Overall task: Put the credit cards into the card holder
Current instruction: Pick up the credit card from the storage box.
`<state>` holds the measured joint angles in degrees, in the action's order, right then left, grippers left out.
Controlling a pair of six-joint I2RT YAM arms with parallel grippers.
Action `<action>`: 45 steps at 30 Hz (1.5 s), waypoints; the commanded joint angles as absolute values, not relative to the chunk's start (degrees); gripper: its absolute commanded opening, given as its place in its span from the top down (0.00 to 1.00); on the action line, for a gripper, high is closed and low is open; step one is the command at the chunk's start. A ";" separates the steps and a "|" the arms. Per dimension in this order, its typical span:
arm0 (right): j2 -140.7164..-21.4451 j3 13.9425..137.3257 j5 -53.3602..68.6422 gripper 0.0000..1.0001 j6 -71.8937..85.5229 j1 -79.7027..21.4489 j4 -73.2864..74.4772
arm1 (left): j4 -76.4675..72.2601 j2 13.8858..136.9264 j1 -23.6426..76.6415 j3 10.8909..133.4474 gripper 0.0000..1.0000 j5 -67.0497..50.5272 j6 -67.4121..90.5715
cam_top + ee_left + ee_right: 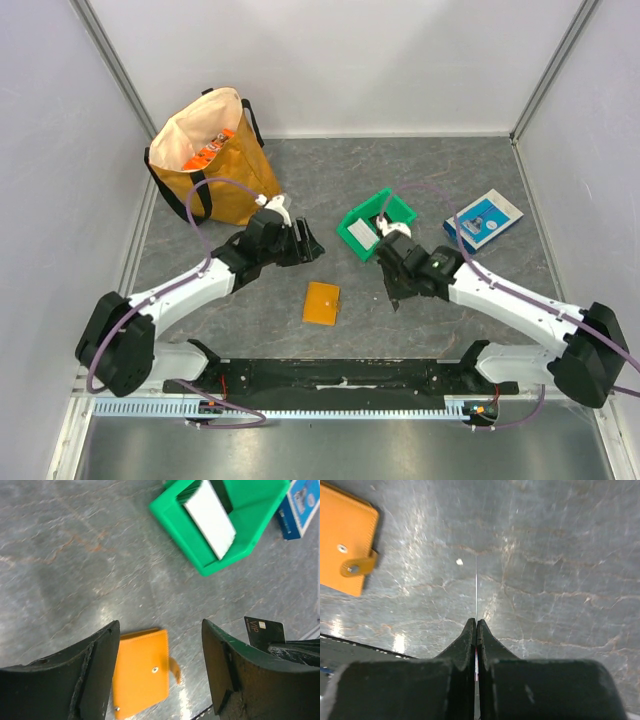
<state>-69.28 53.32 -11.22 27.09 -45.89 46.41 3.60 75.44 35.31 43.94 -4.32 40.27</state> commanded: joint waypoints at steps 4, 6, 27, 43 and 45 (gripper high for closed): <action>-70.39 44.39 -21.44 1.00 40.42 -53.96 36.22 | 6.94 66.98 35.16 37.36 0.27 -0.18 39.37; -71.98 43.77 -22.14 1.00 40.87 -54.49 34.72 | 7.64 65.48 35.07 36.39 0.27 -0.18 39.64; -75.59 43.06 -21.63 1.00 38.59 -55.28 29.53 | 8.35 66.71 35.07 36.12 0.29 0.53 38.94; -78.56 49.74 -22.05 1.00 52.72 -64.42 12.49 | 9.49 63.29 35.16 28.22 0.98 -4.48 40.16; -81.02 50.45 -23.98 1.00 54.48 -65.56 11.60 | 9.32 62.06 35.16 27.16 0.98 -5.36 40.60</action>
